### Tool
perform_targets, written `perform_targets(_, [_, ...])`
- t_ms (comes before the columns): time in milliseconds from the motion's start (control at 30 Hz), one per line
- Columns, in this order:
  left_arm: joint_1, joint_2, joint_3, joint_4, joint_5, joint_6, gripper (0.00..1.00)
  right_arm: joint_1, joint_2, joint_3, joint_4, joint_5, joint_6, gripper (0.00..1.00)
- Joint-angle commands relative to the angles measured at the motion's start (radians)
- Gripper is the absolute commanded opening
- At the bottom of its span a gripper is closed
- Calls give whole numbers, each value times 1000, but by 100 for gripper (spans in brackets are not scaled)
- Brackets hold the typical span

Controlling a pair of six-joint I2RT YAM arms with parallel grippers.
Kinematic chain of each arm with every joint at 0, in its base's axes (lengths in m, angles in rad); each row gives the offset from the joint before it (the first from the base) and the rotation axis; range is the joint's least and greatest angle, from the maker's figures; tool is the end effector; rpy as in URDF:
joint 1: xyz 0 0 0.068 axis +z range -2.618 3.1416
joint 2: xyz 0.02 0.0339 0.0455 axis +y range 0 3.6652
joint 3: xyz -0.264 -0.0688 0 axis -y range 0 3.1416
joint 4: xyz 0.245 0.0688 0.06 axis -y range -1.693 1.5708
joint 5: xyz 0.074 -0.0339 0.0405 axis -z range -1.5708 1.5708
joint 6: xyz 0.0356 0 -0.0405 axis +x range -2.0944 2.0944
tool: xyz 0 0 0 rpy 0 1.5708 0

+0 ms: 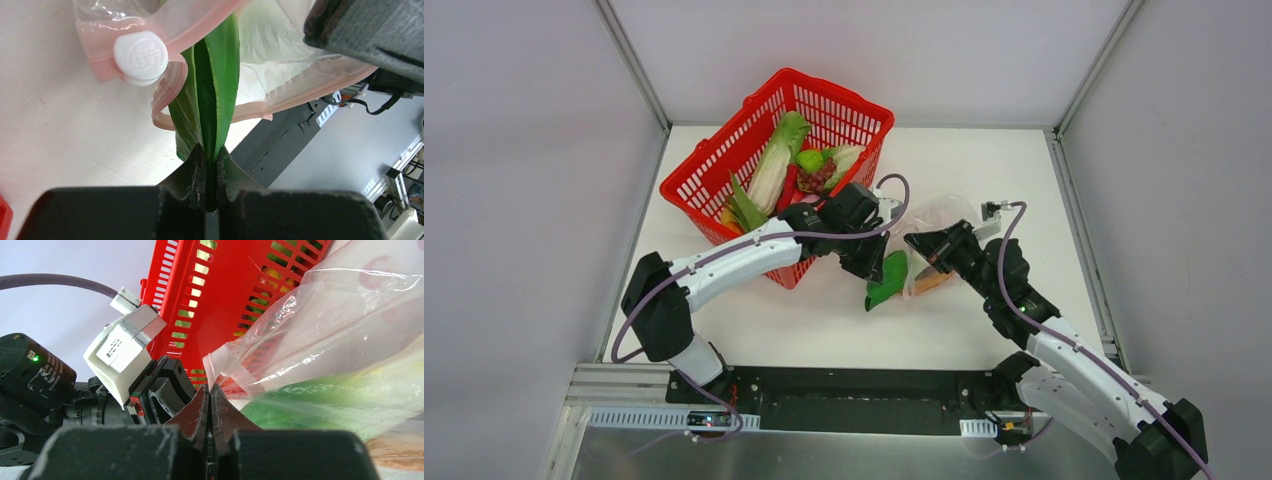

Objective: Place the food in the zip-top bag and seal the zipper
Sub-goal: Place the fake vegetable in the zipper food storage bag.

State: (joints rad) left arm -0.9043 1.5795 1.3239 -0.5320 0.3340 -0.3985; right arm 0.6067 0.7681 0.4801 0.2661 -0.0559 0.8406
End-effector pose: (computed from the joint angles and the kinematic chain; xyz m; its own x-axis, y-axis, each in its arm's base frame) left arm 0.2075 -0.2827 0.2973 -0.7474 0.3573 -0.5601 0.6462 0.5869 -0.4879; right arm 0.1563 0.1109 0.2825 -0.4703 0.5791 -0.6659 -0.3969 0.5352 0.7457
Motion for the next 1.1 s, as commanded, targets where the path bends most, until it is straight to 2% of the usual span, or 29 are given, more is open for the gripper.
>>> perform_targets(0, [-10,-51,35,45,-50,-3,0,-3,0,32,81,8,20,0])
perform_targets(200, [-10,-65,94,38,-63,12,0,-4,2,32,64,25,21,0])
perform_targets(333, [-10,-83,51,129,-13,-2,0,-3,9,37,57,25,11,0])
perform_targets(533, [-9,-7,67,229,23,15,0,-3,21,49,105,-60,8,0])
perform_targets(733, [-9,39,86,272,45,111,0,-4,-6,65,110,-71,49,0])
perform_targets(867, [-9,40,24,347,96,167,0,-13,2,80,120,-82,77,0])
perform_targets(1067, [-9,28,-3,305,188,361,8,-29,29,83,151,-138,124,0])
